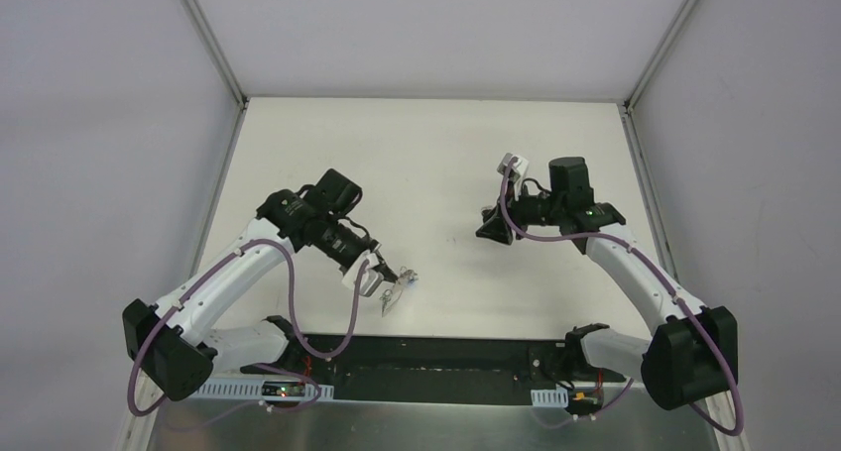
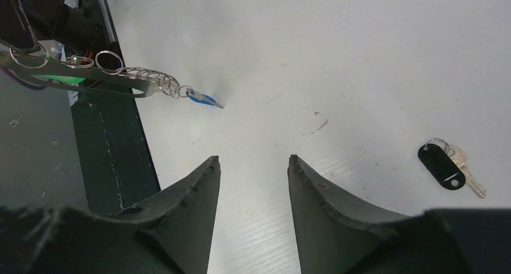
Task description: Put the keys on the keyring
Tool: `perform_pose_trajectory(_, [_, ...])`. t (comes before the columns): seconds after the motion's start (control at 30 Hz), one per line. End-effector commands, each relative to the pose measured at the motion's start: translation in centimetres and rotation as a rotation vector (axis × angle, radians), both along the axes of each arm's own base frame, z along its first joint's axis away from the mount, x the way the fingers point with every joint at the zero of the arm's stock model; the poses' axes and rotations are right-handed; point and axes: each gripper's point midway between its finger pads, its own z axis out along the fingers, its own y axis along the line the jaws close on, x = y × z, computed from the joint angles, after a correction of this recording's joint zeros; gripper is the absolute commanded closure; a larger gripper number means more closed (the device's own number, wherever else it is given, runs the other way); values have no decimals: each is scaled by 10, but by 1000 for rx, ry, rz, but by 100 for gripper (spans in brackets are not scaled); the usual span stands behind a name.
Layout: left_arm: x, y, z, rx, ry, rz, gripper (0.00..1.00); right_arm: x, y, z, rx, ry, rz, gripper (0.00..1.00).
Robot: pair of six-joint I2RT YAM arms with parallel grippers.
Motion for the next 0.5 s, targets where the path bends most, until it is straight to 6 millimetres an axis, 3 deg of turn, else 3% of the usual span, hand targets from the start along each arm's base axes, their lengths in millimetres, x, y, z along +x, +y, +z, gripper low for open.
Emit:
perform_pose_trajectory(0.0, [-10, -6, 6, -72, 20, -30, 100, 1, 2, 14, 32, -72, 27, 51])
perform_pose_trajectory(0.17, [2, -24, 17, -91, 232, 129, 100, -10, 18, 32, 91, -45, 96, 52])
perform_pose_trajectory(0.33, [47, -49, 38, -122, 501, 490, 100, -27, 42, 55, 161, -9, 210, 52])
perform_pose_trajectory(0.47, [57, -62, 51, -182, 656, 564, 100, -33, 56, 71, 220, 21, 267, 52])
